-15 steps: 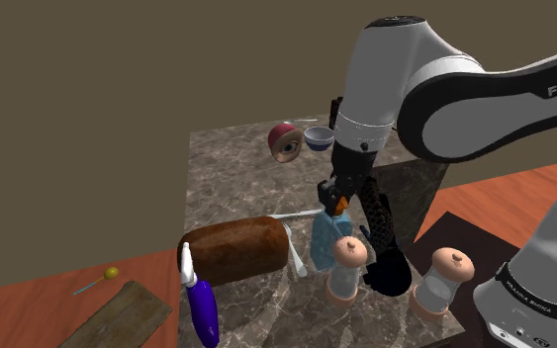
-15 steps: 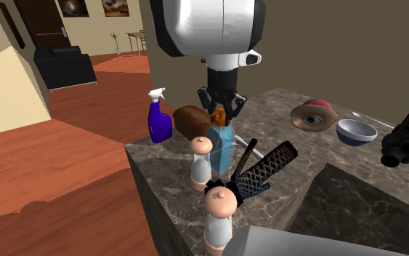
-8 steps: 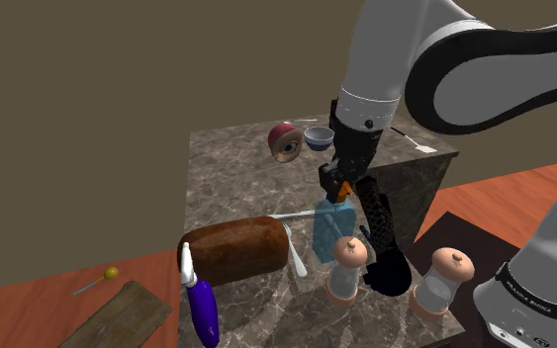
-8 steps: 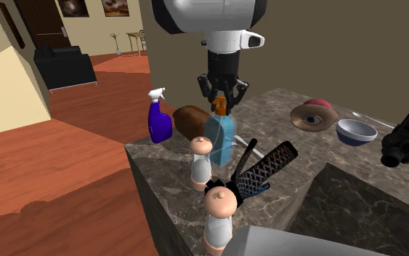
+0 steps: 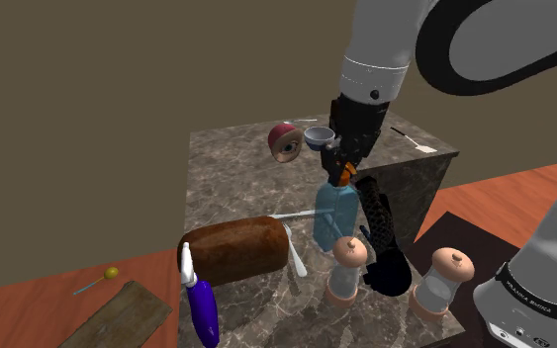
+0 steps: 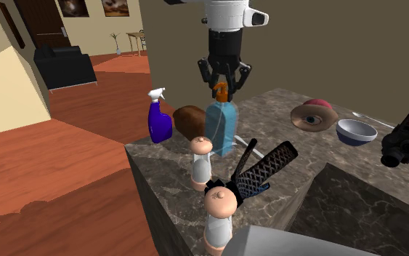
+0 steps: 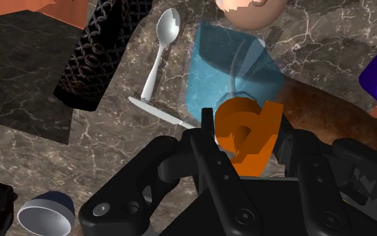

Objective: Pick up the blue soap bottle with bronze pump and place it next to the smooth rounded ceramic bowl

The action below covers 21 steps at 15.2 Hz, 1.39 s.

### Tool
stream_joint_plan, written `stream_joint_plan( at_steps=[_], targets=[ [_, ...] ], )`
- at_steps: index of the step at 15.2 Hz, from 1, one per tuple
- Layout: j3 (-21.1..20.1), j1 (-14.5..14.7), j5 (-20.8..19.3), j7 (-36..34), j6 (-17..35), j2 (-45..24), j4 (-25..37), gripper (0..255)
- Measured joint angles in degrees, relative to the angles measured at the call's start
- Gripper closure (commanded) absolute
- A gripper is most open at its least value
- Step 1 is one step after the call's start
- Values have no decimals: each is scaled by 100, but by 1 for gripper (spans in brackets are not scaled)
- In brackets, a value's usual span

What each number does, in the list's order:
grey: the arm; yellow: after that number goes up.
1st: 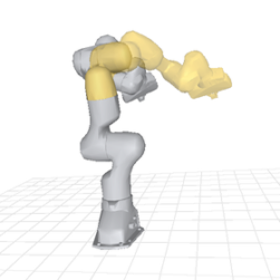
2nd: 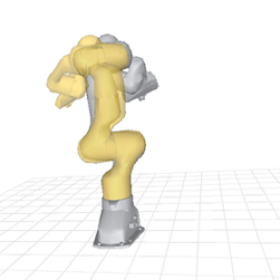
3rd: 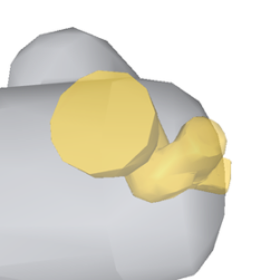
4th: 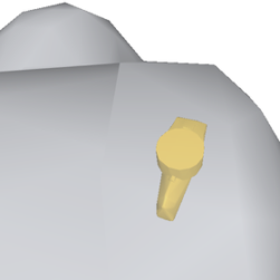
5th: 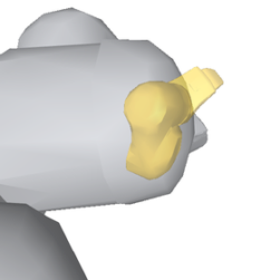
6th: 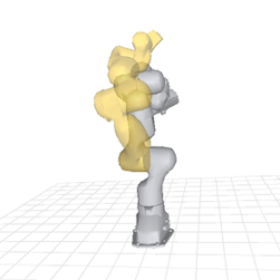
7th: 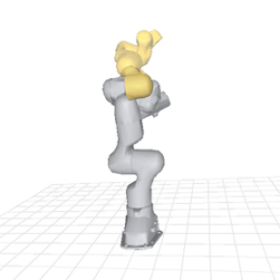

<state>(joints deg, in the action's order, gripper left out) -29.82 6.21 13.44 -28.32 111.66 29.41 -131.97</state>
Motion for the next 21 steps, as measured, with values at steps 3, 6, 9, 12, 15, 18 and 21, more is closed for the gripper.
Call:
stream_joint_plan(
  at_steps=[3, 6, 9, 12, 15, 18, 21],
  targets=[
    [47, -8, -22, 3, -223, 29, 193, 255],
    [93, -22, -51, -5, -476, 41, 434, 255],
    [123, -36, -79, -19, -702, 31, 669, 255],
    [158, -54, -110, -28, -930, 12, 915, 255],
    [199, -71, -139, -27, -1148, -2, 1144, 255],
    [205, -94, -174, -57, -1358, -67, 1418, 255],
    [225, -120, -215, -75, -1593, -136, 1718, 255]
  ],
)
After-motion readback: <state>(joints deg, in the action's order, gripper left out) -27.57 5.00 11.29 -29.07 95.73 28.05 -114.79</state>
